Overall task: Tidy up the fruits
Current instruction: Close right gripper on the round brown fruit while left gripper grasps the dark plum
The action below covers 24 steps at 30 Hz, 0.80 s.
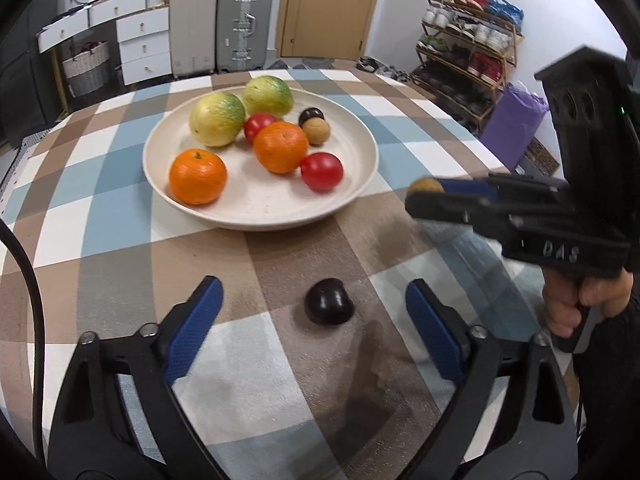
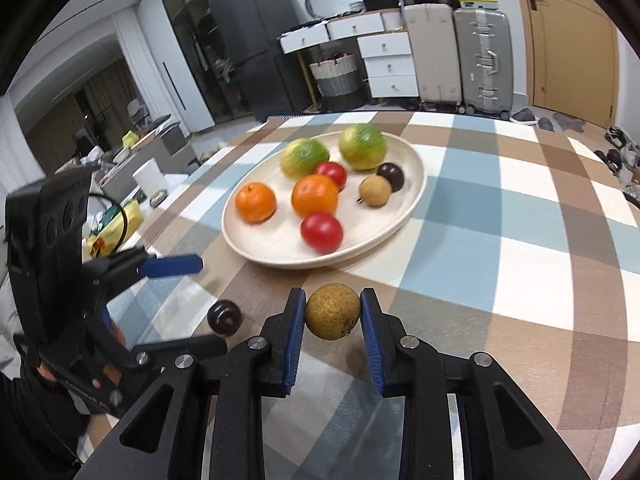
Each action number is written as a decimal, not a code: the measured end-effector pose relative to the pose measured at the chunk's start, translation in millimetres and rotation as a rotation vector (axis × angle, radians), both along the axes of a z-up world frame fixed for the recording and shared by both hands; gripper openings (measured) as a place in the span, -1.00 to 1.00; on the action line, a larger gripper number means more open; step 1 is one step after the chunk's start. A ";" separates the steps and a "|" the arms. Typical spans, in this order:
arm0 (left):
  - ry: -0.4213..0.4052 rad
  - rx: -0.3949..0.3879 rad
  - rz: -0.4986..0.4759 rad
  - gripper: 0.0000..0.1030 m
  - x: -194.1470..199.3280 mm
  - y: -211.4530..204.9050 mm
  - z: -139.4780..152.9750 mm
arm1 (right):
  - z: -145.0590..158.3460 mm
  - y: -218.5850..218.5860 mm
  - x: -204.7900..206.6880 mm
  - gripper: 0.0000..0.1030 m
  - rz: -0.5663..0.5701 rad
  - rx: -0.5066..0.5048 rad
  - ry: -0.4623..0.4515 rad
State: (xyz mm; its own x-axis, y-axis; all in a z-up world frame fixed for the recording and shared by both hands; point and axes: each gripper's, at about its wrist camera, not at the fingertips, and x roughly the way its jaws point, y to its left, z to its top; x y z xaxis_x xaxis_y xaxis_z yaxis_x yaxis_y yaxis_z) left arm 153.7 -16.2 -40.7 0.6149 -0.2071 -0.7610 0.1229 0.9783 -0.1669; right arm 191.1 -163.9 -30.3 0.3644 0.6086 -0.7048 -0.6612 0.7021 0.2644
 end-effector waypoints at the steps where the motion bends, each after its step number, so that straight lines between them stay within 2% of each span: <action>1: 0.006 0.000 -0.005 0.69 0.0 -0.8 -0.9 | 0.4 -1.2 1.1 -0.44 -0.006 0.006 0.000; 4: 0.016 0.006 -0.030 0.59 -0.6 -5.8 -3.9 | 0.6 -3.7 3.8 -0.44 -0.016 0.014 0.009; 6: 0.022 0.010 -0.046 0.42 -1.0 -9.0 -5.8 | -0.3 -3.0 3.3 -0.44 -0.014 0.012 0.010; 7: 0.024 0.017 -0.052 0.40 -1.5 -10.6 -6.6 | -0.5 -2.7 2.4 -0.44 -0.014 0.011 0.009; 9: 0.017 0.034 -0.069 0.21 -3.0 -14.2 -6.7 | -0.7 -2.2 2.1 -0.44 -0.011 0.011 0.008; 18: 0.005 0.034 -0.085 -0.41 -4.2 -12.6 -6.1 | -1.1 -4.2 2.0 -0.44 -0.018 0.016 0.012; 21: 0.003 0.031 -0.075 -0.54 -3.4 -9.5 -6.1 | -1.6 -4.8 3.1 -0.44 -0.020 0.020 0.014; 24: 0.000 0.019 -0.072 -0.55 -3.8 -7.8 -5.4 | -1.7 -4.9 3.1 -0.44 -0.022 0.021 0.015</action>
